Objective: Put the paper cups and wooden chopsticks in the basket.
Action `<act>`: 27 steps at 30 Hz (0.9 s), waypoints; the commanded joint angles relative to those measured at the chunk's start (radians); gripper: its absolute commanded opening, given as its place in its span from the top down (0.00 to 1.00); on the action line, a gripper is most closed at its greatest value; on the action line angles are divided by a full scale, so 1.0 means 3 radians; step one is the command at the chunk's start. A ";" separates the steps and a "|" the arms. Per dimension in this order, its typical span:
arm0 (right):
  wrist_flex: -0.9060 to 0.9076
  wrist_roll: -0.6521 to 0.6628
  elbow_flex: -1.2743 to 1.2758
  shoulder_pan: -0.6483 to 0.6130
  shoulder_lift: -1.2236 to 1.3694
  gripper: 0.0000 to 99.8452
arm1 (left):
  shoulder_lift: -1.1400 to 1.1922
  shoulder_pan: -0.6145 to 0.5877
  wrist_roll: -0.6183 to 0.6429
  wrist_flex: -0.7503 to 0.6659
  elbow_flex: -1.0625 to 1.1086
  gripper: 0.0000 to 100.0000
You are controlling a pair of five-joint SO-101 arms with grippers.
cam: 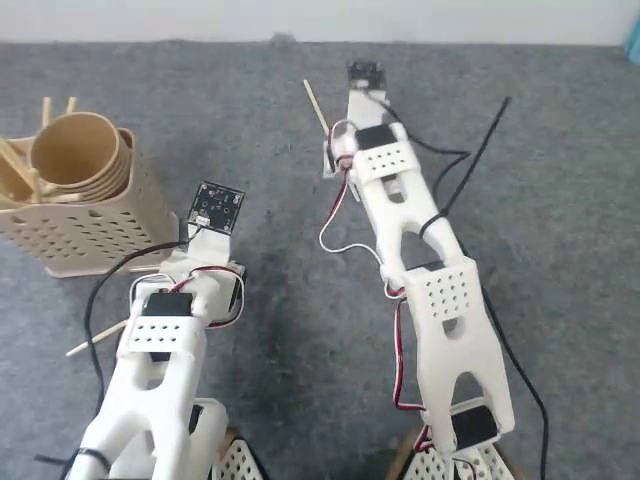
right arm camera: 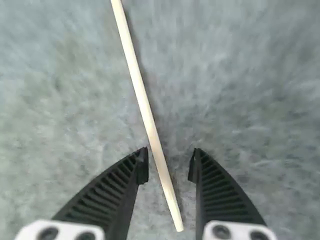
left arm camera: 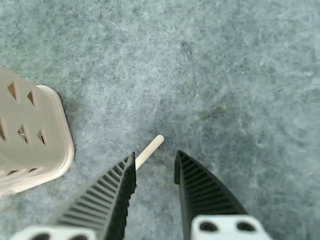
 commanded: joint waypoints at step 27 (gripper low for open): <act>0.2304 0.0583 -0.0082 0.0079 -0.0933 0.99 | -0.0031 0.0000 -0.0036 -0.0041 -0.0151 0.88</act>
